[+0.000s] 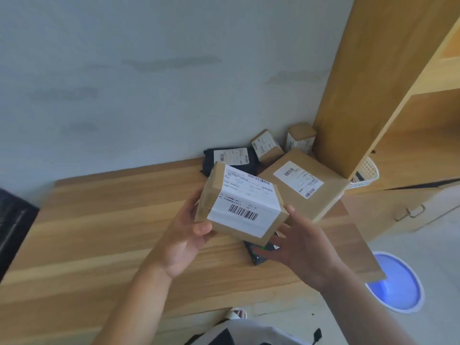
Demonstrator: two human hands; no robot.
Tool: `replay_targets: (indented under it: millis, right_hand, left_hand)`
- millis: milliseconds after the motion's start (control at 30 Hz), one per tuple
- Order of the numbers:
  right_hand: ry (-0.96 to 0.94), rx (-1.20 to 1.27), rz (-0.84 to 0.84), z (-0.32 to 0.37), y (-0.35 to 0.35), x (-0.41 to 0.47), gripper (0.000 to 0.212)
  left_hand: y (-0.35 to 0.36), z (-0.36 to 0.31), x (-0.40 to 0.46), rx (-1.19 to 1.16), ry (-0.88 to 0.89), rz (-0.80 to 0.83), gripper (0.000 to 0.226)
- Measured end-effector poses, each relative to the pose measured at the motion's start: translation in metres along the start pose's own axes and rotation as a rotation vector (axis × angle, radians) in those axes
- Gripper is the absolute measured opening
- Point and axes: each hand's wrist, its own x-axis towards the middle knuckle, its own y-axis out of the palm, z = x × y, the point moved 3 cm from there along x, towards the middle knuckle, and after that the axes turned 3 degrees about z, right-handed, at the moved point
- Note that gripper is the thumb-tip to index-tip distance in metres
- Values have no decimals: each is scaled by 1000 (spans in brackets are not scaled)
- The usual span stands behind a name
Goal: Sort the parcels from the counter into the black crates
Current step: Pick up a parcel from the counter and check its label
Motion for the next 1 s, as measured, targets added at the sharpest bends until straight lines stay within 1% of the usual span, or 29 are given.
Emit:
replay_targets:
  millis: [67, 133, 167, 200, 267, 333, 400, 467, 567, 633, 733, 867, 1000]
  right_hand:
    - [17, 4, 93, 3, -6, -14, 44]
    - [23, -37, 165, 6, -16, -28, 66]
    - [28, -70, 193, 7, -21, -35, 75]
    - [32, -99, 220, 8, -25, -43, 78]
    - [25, -154, 275, 14, -33, -58, 78]
    - [-10, -208, 332, 25, -39, -71, 70]
    - [-83, -256, 395, 41, -39, -82, 63]
    - [-171, -298, 445, 56, -35, -92, 64]
    - [-269, -359, 495, 67, -30, -101, 69]
    - [-309, -392, 496, 69, -31, -106, 72]
    - [-334, -444, 513, 66, -32, -111, 71]
    - [-323, -507, 493, 62, -39, -116, 76]
    - [-315, -522, 472, 66, -42, -120, 78]
  left_hand:
    - [20, 13, -17, -1, -6, -15, 102]
    - [37, 21, -32, 19, -10, -62, 104]
    - [45, 24, -39, 43, -7, -75, 104]
    - [54, 26, -45, 83, 4, -75, 104]
    - [72, 28, -58, 204, 38, -53, 105]
    - [91, 22, -72, 313, 76, -61, 106]
    - [106, 13, -88, 343, 124, -98, 113]
    - [121, 2, -103, 307, 182, -117, 122]
    - [141, -9, -119, 286, 266, -175, 111]
    - [154, -11, -127, 362, 293, -222, 103]
    - [168, -5, -133, 445, 307, -289, 87]
    - [175, 8, -135, 401, 313, -382, 81]
    - [184, 10, -132, 383, 321, -395, 79]
